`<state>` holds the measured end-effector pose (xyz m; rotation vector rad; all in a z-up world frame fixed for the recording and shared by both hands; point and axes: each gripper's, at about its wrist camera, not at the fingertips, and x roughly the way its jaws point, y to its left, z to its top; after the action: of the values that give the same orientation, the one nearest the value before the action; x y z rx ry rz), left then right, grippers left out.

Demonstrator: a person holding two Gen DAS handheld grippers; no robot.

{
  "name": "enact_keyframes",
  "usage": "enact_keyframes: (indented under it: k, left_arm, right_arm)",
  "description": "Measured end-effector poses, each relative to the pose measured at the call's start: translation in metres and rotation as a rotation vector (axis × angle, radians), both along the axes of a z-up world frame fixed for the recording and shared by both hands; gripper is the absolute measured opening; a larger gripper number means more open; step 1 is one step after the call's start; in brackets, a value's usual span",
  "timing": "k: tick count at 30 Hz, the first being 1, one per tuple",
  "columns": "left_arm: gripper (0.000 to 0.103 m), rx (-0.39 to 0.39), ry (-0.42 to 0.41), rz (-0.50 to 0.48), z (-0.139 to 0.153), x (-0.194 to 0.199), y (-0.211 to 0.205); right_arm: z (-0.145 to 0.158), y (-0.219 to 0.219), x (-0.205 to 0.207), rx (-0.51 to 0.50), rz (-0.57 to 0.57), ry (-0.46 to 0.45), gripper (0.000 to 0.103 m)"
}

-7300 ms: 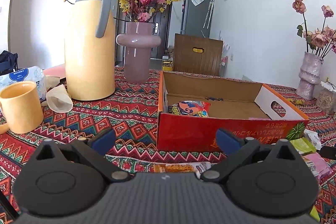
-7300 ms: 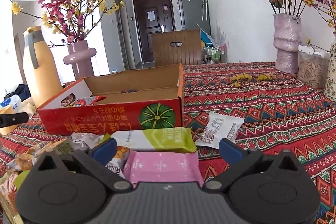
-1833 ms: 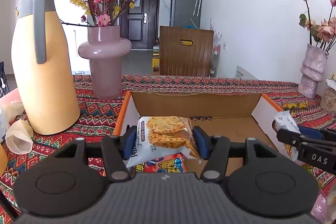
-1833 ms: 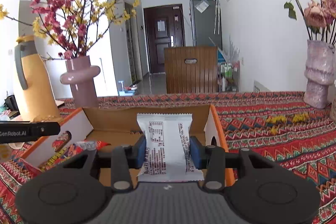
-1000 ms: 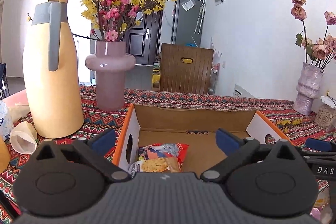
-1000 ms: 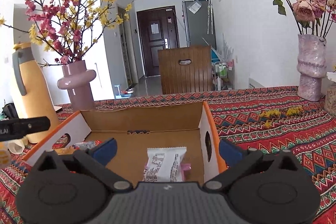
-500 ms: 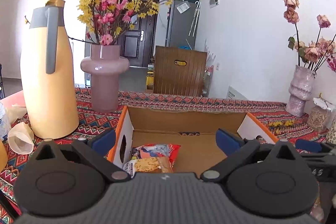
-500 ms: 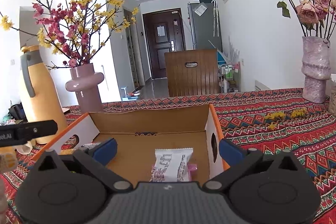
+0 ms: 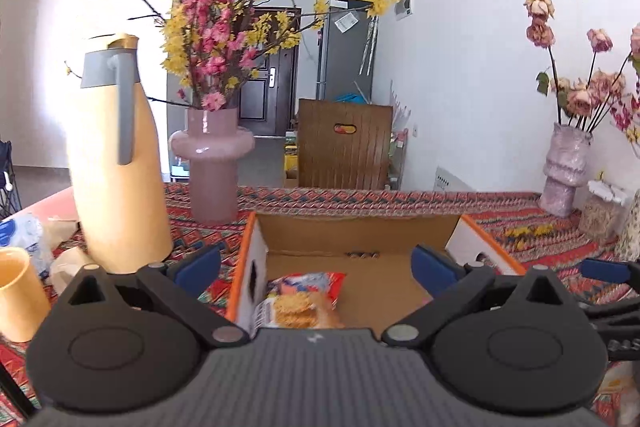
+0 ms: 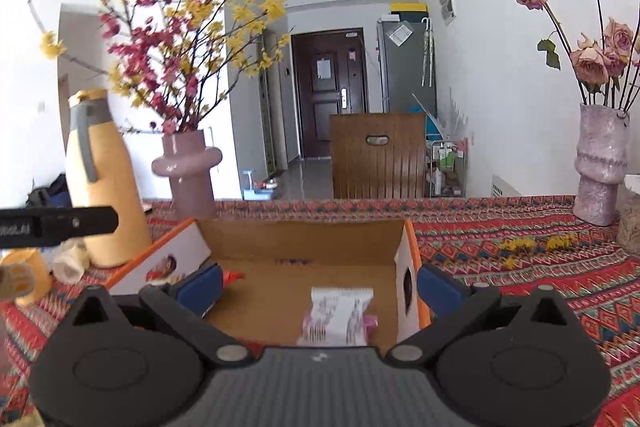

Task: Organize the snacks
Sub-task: 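Lift both open tools out of the box, then move both tools back over the remaining snack pile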

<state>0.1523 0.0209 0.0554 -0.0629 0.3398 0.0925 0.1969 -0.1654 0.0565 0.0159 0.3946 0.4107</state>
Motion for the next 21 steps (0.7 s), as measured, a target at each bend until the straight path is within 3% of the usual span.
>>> enact_keyframes:
  k: [9, 21]
  left_arm:
    - [0.103, 0.011, 0.100, 0.032, -0.038, -0.027, 0.021]
    - [0.103, -0.016, 0.094, 0.038, -0.069, -0.028, 0.034]
  right_arm:
    - [-0.033, -0.026, -0.034, -0.056, -0.010, 0.088, 0.103]
    - [-0.059, -0.046, -0.035, -0.050, -0.057, 0.170, 0.103]
